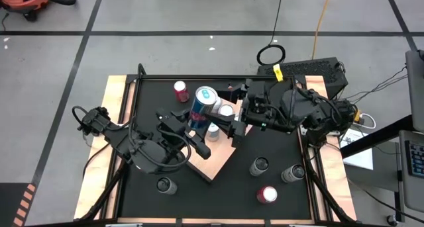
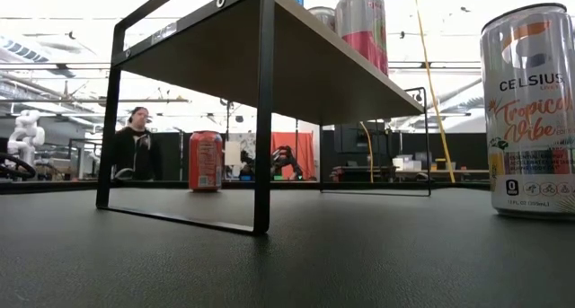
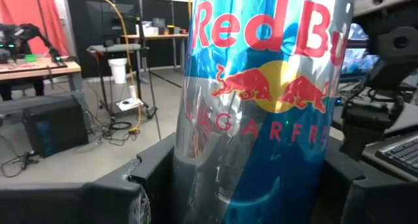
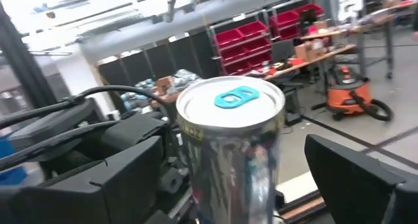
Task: Place canned beverage on shelf
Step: Put the blue soda can on the shelf aligned with the blue soda can
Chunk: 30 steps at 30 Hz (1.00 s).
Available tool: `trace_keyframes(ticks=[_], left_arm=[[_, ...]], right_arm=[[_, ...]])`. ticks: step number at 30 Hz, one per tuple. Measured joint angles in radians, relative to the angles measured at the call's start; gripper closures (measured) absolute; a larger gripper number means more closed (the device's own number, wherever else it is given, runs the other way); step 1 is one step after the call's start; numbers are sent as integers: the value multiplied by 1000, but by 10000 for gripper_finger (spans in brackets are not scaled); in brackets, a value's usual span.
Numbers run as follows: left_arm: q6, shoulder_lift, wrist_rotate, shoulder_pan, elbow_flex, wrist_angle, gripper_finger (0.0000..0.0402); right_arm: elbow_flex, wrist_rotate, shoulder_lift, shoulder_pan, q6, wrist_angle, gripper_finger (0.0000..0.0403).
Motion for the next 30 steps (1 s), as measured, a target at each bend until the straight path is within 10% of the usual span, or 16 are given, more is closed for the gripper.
trace_keyframes(ticks=[30], left_arm=[[-27, 0, 91, -29, 0, 3, 119]], right_arm=[[-1, -124, 13, -12, -51, 3, 189]])
